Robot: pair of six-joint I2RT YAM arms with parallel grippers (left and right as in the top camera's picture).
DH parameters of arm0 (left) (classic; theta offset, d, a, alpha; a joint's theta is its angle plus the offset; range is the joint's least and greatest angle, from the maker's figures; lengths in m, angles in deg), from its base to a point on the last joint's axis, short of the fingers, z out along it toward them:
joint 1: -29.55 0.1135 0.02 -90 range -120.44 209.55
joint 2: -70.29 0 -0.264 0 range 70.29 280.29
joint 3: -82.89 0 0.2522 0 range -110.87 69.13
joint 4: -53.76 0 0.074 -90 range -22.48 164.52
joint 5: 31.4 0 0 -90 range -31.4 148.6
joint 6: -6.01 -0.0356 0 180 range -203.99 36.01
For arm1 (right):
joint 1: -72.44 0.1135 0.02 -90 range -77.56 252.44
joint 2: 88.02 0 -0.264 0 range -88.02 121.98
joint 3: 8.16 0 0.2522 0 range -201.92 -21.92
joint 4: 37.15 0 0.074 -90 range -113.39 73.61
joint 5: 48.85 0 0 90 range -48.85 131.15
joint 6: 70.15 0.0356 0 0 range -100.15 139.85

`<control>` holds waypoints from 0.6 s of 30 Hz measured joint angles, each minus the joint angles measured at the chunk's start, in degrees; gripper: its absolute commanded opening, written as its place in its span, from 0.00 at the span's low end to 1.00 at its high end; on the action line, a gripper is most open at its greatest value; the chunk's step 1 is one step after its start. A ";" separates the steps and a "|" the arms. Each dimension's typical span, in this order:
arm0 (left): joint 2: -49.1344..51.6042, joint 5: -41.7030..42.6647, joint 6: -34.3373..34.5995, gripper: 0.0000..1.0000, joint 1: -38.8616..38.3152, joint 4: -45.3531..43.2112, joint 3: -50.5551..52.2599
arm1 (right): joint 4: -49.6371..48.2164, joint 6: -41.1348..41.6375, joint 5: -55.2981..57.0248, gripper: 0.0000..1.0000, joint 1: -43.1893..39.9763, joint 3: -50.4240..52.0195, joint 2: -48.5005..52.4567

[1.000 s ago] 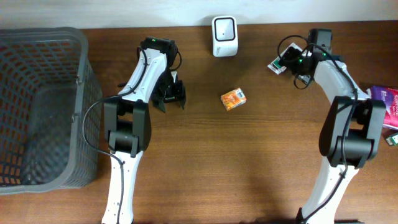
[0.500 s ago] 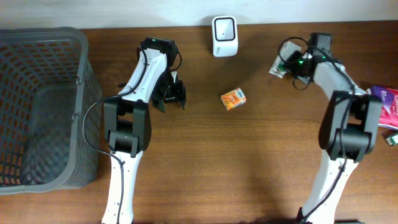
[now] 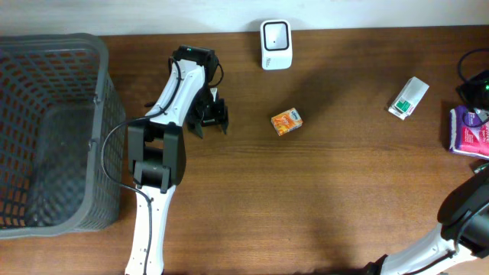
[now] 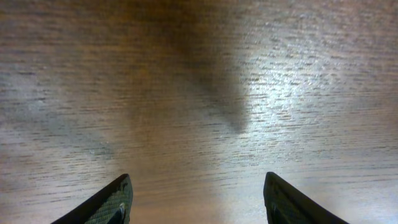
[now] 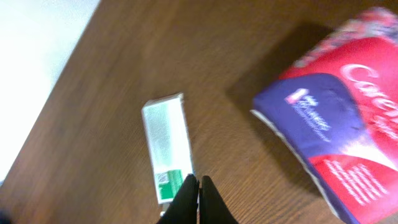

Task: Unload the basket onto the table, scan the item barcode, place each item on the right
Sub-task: 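Carry the Panadol box rightward and place it at the right table edge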

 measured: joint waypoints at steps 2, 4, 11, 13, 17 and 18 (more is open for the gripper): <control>0.00 0.00 0.00 0.66 0.00 -0.33 0.00 | -0.68 -3.98 -4.04 0.11 1.42 0.00 0.00; 0.00 0.00 0.00 0.66 0.00 -0.33 0.00 | -1.70 -8.15 -5.18 0.11 7.02 -0.02 0.76; 0.00 0.00 0.00 0.66 0.00 -0.02 0.00 | -1.11 -9.01 9.97 0.07 17.86 0.04 12.46; 0.00 0.00 0.00 0.66 0.00 -0.02 0.00 | -3.45 -8.70 13.66 0.09 16.79 0.04 13.18; 0.00 0.00 0.00 0.67 0.00 0.11 0.00 | -7.23 -11.13 16.63 0.08 15.39 0.04 16.48; 0.00 0.00 0.00 0.67 0.00 0.11 0.00 | -7.56 -11.34 17.03 0.04 15.39 0.04 17.00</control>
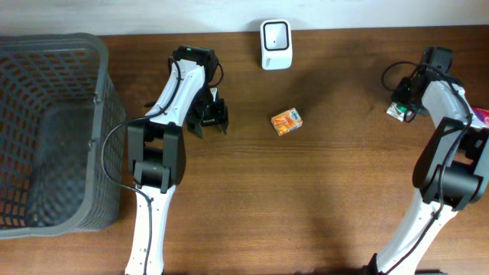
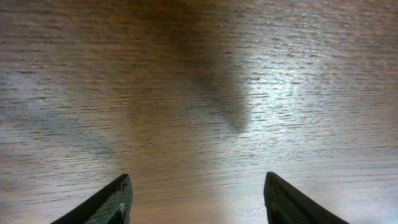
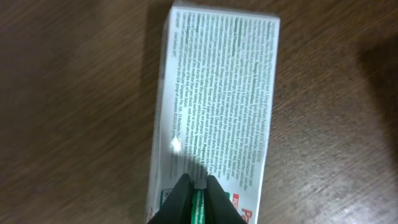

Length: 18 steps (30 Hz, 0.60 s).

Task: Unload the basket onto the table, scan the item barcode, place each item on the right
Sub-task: 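Carry the Panadol box rightward and place it at the right table edge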

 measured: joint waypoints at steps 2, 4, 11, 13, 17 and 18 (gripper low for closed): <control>0.00 0.00 0.00 0.68 0.00 -0.04 0.00 | -0.26 -0.28 0.17 0.04 -0.13 -0.04 -0.02; 0.00 0.00 0.00 0.68 0.00 -0.26 0.00 | -0.33 -0.31 0.59 0.04 -0.15 -0.04 -0.11; 0.00 0.02 0.00 0.65 0.00 -1.46 0.00 | -7.54 -3.15 -11.47 0.30 1.77 -0.46 -5.55; 0.00 0.02 0.00 0.64 0.00 -0.90 0.00 | -7.74 -3.72 -12.46 0.33 3.50 -0.48 -4.74; 0.00 0.02 0.00 0.65 0.00 -0.61 0.00 | -7.32 -1.95 -10.32 0.32 4.72 -0.59 2.58; 0.00 0.00 0.00 0.65 0.00 -0.59 0.00 | -7.52 -1.29 -9.14 0.33 4.59 -0.74 3.13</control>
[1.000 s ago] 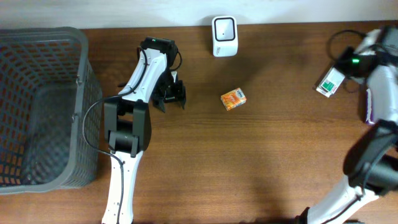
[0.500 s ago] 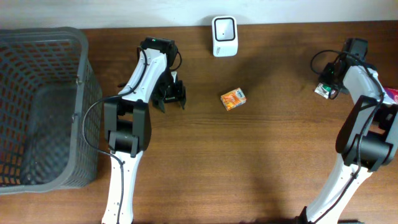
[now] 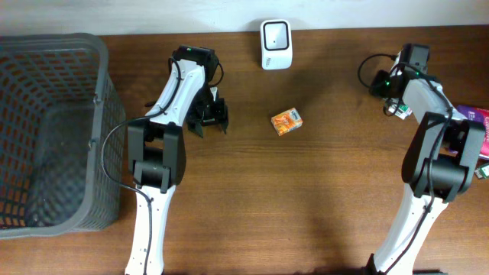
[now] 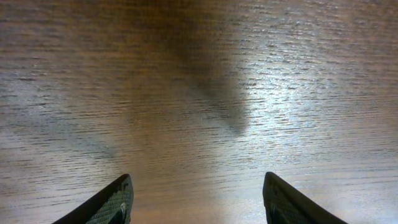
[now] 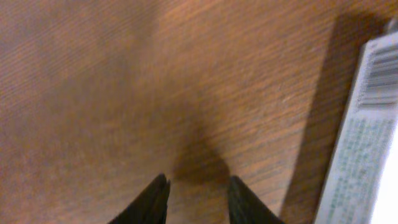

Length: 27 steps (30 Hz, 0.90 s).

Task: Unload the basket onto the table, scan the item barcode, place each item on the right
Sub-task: 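Carry the Panadol box rightward and place it at the right table edge, then reach the right gripper to the orange tissue pack and grasp it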

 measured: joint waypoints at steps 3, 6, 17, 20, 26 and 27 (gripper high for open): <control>0.00 0.02 0.00 0.64 0.00 0.39 0.00 | 2.10 1.40 8.66 0.35 -1.07 -0.24 0.07; 0.00 0.02 0.00 0.64 0.00 0.42 0.00 | 5.66 1.68 14.95 0.35 -4.07 -0.83 0.04; 0.00 0.00 0.00 0.68 -1.79 -1.62 0.00 | 2.84 1.38 2.67 0.55 -9.01 -0.28 -5.62; 0.00 0.02 0.00 0.64 -5.27 -2.16 0.00 | -1.49 1.36 -2.10 0.56 -6.84 -0.33 -6.08; 0.00 0.02 0.02 0.64 -9.64 -2.23 0.00 | -3.67 1.44 3.82 0.59 -6.47 -0.33 0.79; 0.00 0.02 0.02 0.64 -9.73 -2.23 0.00 | -4.07 1.44 5.66 0.59 -6.93 -0.33 0.79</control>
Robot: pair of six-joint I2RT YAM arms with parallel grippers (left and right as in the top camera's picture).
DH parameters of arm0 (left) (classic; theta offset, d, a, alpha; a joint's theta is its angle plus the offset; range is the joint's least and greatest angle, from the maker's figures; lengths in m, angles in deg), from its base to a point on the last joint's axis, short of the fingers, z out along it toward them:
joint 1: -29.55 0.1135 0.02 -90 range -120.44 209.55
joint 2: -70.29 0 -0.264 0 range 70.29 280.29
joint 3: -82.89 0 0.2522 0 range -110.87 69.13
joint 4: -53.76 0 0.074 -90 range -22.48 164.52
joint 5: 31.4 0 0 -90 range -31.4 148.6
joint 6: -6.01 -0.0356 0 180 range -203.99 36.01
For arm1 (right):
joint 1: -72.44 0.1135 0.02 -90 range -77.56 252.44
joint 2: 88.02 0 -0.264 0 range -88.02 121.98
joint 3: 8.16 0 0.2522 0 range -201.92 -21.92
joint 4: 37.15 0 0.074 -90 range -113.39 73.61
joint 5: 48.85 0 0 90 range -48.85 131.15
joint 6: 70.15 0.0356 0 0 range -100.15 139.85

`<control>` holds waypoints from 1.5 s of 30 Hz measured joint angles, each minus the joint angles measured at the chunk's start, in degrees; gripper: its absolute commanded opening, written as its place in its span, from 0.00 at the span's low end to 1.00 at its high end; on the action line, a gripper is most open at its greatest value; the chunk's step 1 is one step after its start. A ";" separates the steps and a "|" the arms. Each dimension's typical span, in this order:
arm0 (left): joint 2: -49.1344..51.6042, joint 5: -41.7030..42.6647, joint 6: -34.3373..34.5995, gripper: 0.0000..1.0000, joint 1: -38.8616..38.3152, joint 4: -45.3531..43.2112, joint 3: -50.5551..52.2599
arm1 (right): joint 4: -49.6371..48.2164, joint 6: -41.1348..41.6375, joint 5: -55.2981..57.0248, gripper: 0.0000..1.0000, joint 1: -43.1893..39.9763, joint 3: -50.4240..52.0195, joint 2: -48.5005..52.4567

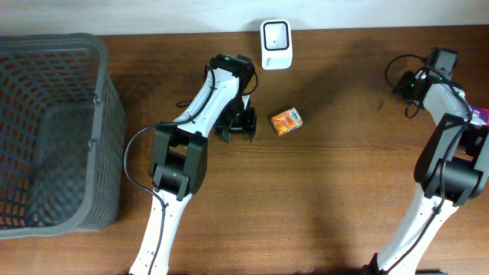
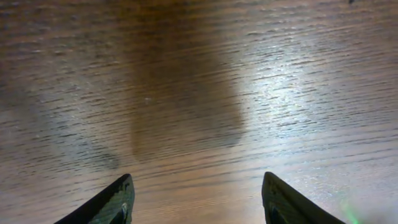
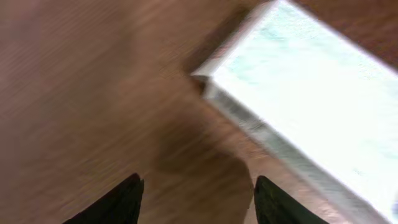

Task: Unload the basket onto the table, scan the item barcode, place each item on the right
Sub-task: 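Reach the right gripper to the orange tissue pack and grasp it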

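Note:
A small orange box [image 1: 286,121] lies mid-table, below the white scanner [image 1: 275,34] at the far edge. My left gripper [image 1: 235,126] stands just left of that box; the left wrist view has its fingers open [image 2: 196,208] over bare wood only. My right gripper [image 1: 412,90] is at the far right. It is open [image 3: 196,208], with nothing between the fingers. A white carton [image 3: 311,93], blurred, lies ahead and to the right of it. In the overhead view that carton is hidden by the right arm.
A large grey mesh basket [image 1: 103,92] fills the left end of the table. A pink and purple package [image 1: 481,116] peeks in at the right edge. Cables run from both wrists. Bare wood lies in front of the orange box.
My left gripper has moved right, from left of the scanner to just beside the orange box. My right gripper has opened wider and shifted right; the white carton now lies ahead-right of it.
The left gripper stayed open over bare wood through three moments, then moved right to the orange box. The right gripper was shut near the white carton and pink package, then shut low over the carton, then slightly open beside it, and is now wide open.

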 measured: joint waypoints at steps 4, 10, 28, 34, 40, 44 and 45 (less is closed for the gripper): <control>0.00 -0.02 0.00 0.64 -0.07 0.00 0.00 | 0.50 0.02 4.04 0.68 -3.41 0.00 0.00; 0.00 -0.02 0.00 0.64 -3.56 -0.61 0.00 | 9.57 0.04 -3.87 0.82 -5.46 0.35 -9.46; 0.02 3.41 -4.11 0.17 -2.45 -35.93 0.11 | 47.50 0.15 -24.33 0.99 5.01 -0.22 -22.32; 0.20 6.95 -4.44 0.00 -6.69 -37.62 0.15 | 47.45 0.20 -22.95 0.99 5.31 -0.22 -22.32; 0.74 6.78 -4.39 0.00 -10.25 -22.18 -0.81 | 47.45 0.17 -22.93 0.99 5.31 -0.22 -22.32; 0.20 18.18 -4.39 0.33 -10.10 -13.42 -0.66 | 47.45 0.17 -22.71 0.99 5.31 -0.22 -22.32; -0.59 18.29 -4.39 0.42 -9.86 -11.69 -0.94 | 47.45 0.20 -22.71 0.99 5.31 -0.22 -22.32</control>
